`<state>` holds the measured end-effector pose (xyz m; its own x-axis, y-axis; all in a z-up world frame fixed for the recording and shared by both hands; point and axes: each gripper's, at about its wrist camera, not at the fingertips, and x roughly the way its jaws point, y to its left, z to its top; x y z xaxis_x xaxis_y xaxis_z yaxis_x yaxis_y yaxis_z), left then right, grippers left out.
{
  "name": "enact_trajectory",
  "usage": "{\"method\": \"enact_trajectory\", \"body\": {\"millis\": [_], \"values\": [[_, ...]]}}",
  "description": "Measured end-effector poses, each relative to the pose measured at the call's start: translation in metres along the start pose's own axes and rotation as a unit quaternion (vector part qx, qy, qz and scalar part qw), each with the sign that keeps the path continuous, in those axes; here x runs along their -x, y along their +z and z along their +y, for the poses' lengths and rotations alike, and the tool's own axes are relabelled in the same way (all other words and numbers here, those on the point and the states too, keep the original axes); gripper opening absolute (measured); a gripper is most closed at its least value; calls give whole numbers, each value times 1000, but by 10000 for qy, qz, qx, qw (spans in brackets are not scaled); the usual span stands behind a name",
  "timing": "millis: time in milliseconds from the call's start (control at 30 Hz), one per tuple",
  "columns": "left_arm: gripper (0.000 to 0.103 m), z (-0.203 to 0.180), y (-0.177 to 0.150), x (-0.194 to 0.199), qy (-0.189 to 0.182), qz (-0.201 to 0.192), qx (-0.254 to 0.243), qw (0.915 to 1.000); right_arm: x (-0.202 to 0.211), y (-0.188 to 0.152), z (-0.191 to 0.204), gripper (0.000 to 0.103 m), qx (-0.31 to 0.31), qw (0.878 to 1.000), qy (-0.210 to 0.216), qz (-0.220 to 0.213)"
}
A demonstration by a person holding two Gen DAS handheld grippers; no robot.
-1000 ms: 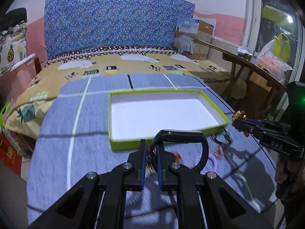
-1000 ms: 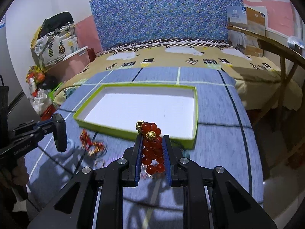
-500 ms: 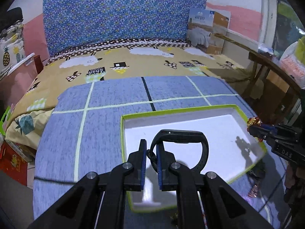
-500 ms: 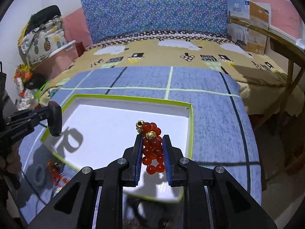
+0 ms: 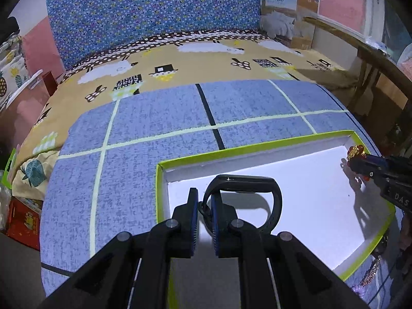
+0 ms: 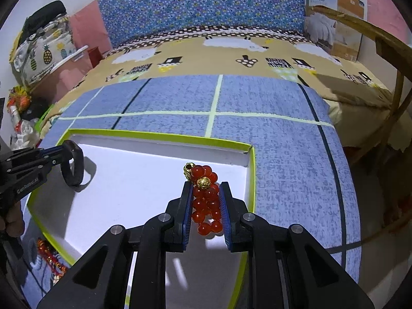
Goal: Organize jewelry
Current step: 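Carry the watch band with the left gripper while the right gripper carries the bead bracelet into the green box, then open the left gripper over the box while the right gripper releases the bead bracelet inside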
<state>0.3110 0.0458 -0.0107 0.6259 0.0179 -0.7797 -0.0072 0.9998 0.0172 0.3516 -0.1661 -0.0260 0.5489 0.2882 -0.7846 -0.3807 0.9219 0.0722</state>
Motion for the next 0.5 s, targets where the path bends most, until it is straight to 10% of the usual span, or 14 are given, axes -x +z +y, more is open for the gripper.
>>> {"method": "enact_trajectory", "body": {"millis": [500], "values": [[20, 11, -3, 5, -285, -147, 169, 9993, 12, -1, 0, 30, 5, 9998, 99, -160]]}}
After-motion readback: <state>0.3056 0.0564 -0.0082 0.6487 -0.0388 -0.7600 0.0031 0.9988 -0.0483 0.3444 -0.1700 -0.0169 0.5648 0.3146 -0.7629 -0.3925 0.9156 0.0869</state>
